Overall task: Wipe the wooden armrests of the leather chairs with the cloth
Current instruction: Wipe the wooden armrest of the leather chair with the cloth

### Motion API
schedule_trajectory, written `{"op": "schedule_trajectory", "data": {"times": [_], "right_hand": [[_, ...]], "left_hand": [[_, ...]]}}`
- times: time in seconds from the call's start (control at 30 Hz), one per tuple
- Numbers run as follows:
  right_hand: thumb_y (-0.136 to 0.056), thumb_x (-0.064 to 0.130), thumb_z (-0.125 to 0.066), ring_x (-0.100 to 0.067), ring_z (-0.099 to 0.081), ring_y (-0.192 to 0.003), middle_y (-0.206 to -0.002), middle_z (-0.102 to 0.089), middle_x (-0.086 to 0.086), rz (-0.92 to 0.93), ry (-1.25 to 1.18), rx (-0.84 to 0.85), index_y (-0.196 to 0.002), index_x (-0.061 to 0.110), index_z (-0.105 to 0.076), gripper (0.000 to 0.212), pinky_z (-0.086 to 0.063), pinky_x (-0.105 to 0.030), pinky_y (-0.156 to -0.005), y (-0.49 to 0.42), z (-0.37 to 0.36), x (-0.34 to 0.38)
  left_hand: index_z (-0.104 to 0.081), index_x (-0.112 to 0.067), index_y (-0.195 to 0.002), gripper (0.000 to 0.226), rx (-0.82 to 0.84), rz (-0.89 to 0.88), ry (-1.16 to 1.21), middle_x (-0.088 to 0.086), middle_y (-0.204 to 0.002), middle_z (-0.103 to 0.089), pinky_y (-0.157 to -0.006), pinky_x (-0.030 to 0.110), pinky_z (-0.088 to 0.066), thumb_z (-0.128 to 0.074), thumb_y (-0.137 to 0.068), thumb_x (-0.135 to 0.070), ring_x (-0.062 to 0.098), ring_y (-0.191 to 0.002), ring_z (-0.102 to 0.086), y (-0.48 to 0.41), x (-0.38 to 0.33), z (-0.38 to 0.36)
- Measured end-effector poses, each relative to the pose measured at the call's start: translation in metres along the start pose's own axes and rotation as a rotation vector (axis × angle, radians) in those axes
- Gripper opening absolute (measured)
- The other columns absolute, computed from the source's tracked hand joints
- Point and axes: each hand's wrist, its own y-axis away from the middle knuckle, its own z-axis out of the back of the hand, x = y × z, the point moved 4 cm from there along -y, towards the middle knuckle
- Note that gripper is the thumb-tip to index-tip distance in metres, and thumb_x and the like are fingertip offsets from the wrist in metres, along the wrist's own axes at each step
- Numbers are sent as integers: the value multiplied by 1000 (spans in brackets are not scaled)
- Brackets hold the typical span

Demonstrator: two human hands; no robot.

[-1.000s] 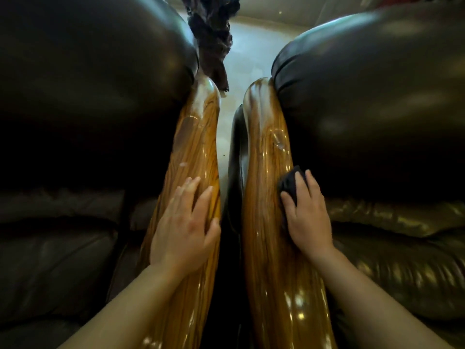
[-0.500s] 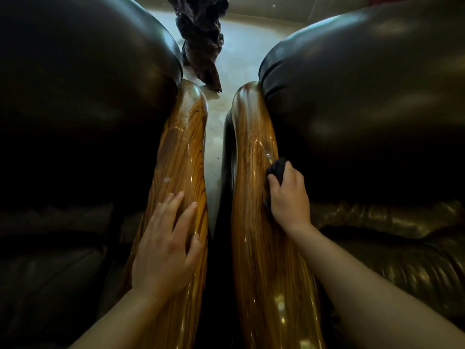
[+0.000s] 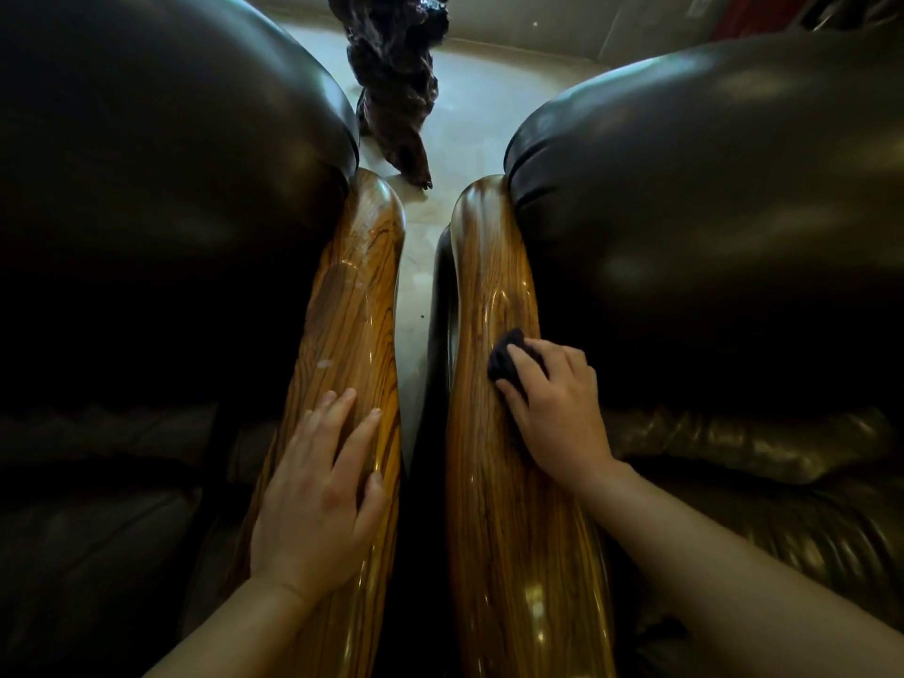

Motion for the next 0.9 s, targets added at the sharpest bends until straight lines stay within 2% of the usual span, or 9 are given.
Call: {"op": "schedule_trajectory", "data": {"times": [0.1,0.17,0.2,0.3,0.43,0.57,0.77,0.83,0.9], "right_hand": [[-99,41,-48,-4,-61,-92,-99,-63,14,-139,-309,-88,-116,32,-61,23,-52,-27,-78,-24,23,-11],[-99,44,-50,1,-62,-93,-99,-64,16,-283,-612,-101,-110,41,-58,14,-55,-30,-80,-46,31,-22],[-99,45,-50,2,-60,-101,-111,-63,16,-312,-612,-77,-112,39,-59,17,-54,-35,-90,-54,31,-26],[-101,45,-47,-13,-31,-142,-156,-36,7,-305,-448,51,-137,31,-53,39,-26,-36,-115,-47,14,-20],[-101,60,-29,-17,-3,-155,-167,-17,7,95,-72,155,-157,27,-26,65,-12,-45,-125,-15,-16,11],[-103,57,-26,-22,-3,-155,-167,-15,7,-55,14,150,-157,31,-25,60,-11,-48,-124,-73,-23,-2],[-104,50,-33,-29,-12,-153,-165,-24,1,-102,56,156,-155,26,-33,57,-13,-46,-124,-154,-34,-10],[-104,44,-38,-28,-20,-151,-160,-35,-2,-67,61,127,-149,23,-44,50,-15,-42,-123,-162,-31,-6],[-103,37,-45,-26,-34,-144,-147,-52,-3,88,28,123,-134,21,-61,39,-21,-42,-121,-150,-24,9]], "left_hand": [[-41,-22,-146,57,1,-2,11,6,-158,-32,-114,46,-24,-38,-92,-38,20,-149,-19,0,0,0],[-41,-22,-146,57,-5,-3,18,5,-158,-31,-114,46,-25,-38,-92,-38,20,-149,-19,0,0,0],[-41,-21,-146,57,-7,-7,19,5,-158,-31,-114,46,-25,-38,-92,-38,19,-149,-18,-1,0,0],[-42,-20,-146,57,-12,-12,14,5,-158,-32,-114,47,-26,-39,-92,-37,19,-149,-19,0,0,-1],[-42,-20,-146,57,-19,-11,9,5,-158,-32,-114,46,-26,-40,-91,-36,18,-149,-18,-1,-2,0],[-42,-20,-145,57,-24,-22,-6,6,-157,-32,-114,45,-26,-41,-91,-35,19,-149,-20,0,-2,0],[-39,-21,-147,57,-17,-21,-31,5,-158,-30,-116,44,-25,-40,-92,-36,16,-150,-15,0,1,-2],[-40,-20,-146,57,-16,-21,-37,6,-158,-31,-114,44,-26,-40,-92,-36,16,-149,-15,0,1,-1],[-41,-19,-146,57,-18,-16,-38,6,-157,-32,-114,44,-25,-40,-91,-36,16,-149,-15,-1,0,-1]]}}
